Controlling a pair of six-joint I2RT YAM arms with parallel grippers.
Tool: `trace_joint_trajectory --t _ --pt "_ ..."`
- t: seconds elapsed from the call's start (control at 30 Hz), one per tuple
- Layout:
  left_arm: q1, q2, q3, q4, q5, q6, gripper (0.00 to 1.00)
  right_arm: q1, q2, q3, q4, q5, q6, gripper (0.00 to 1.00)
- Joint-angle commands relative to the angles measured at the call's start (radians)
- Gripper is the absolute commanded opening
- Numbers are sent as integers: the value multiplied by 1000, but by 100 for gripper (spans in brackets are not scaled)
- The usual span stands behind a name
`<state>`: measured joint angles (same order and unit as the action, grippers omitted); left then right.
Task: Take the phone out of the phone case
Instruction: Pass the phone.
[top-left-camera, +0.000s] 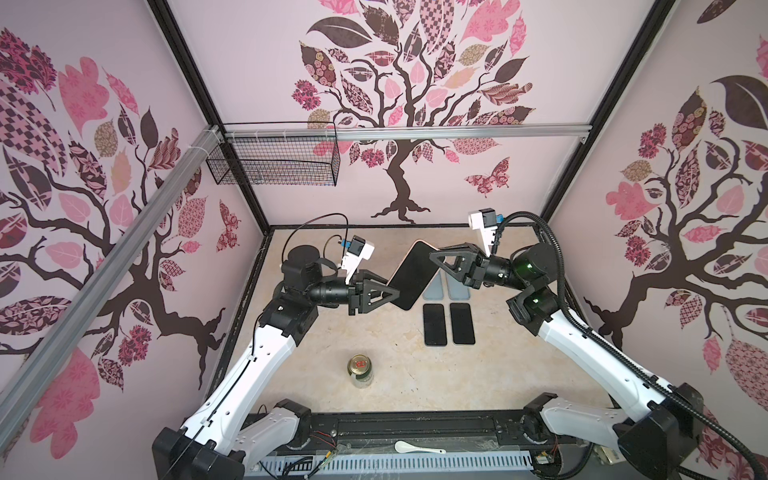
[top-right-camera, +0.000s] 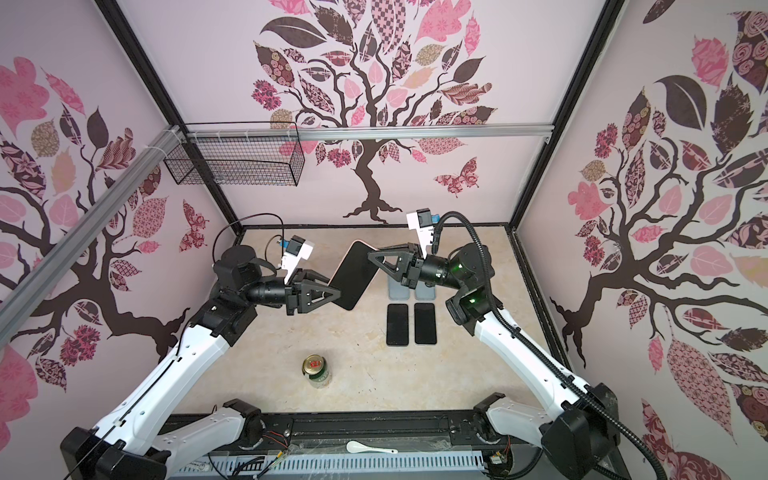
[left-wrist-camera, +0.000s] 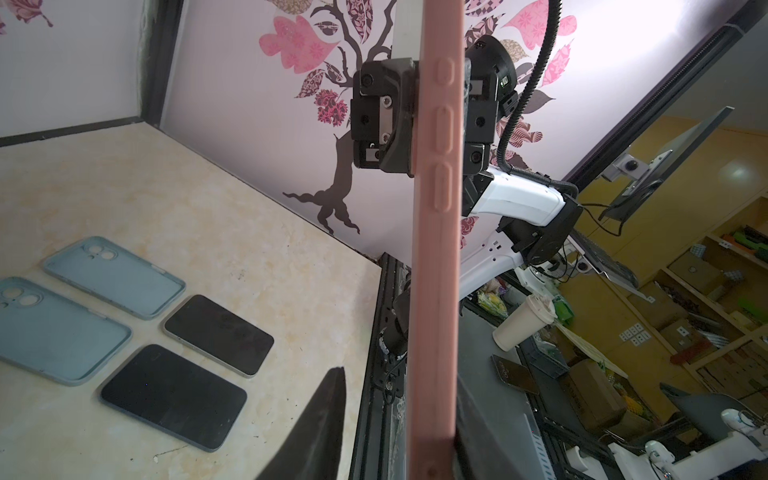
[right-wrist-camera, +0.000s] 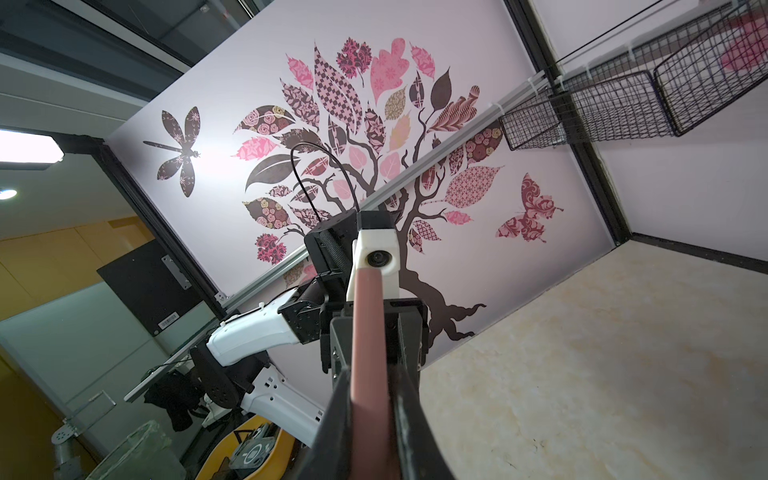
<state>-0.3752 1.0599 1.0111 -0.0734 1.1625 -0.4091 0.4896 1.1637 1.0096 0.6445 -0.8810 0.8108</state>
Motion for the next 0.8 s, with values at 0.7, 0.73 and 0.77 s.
trace_joint_trajectory --t 0.7,0.73,0.77 --pt "-45 -8 -53 141 -30 -86 15 -1 -13 -34 169 63 103 0" --pt "-45 -7 -54 142 -30 -89 13 0 -13 -34 164 65 98 0" --pt "-45 -7 -53 141 -30 -89 10 -2 -14 -34 160 65 95 0"
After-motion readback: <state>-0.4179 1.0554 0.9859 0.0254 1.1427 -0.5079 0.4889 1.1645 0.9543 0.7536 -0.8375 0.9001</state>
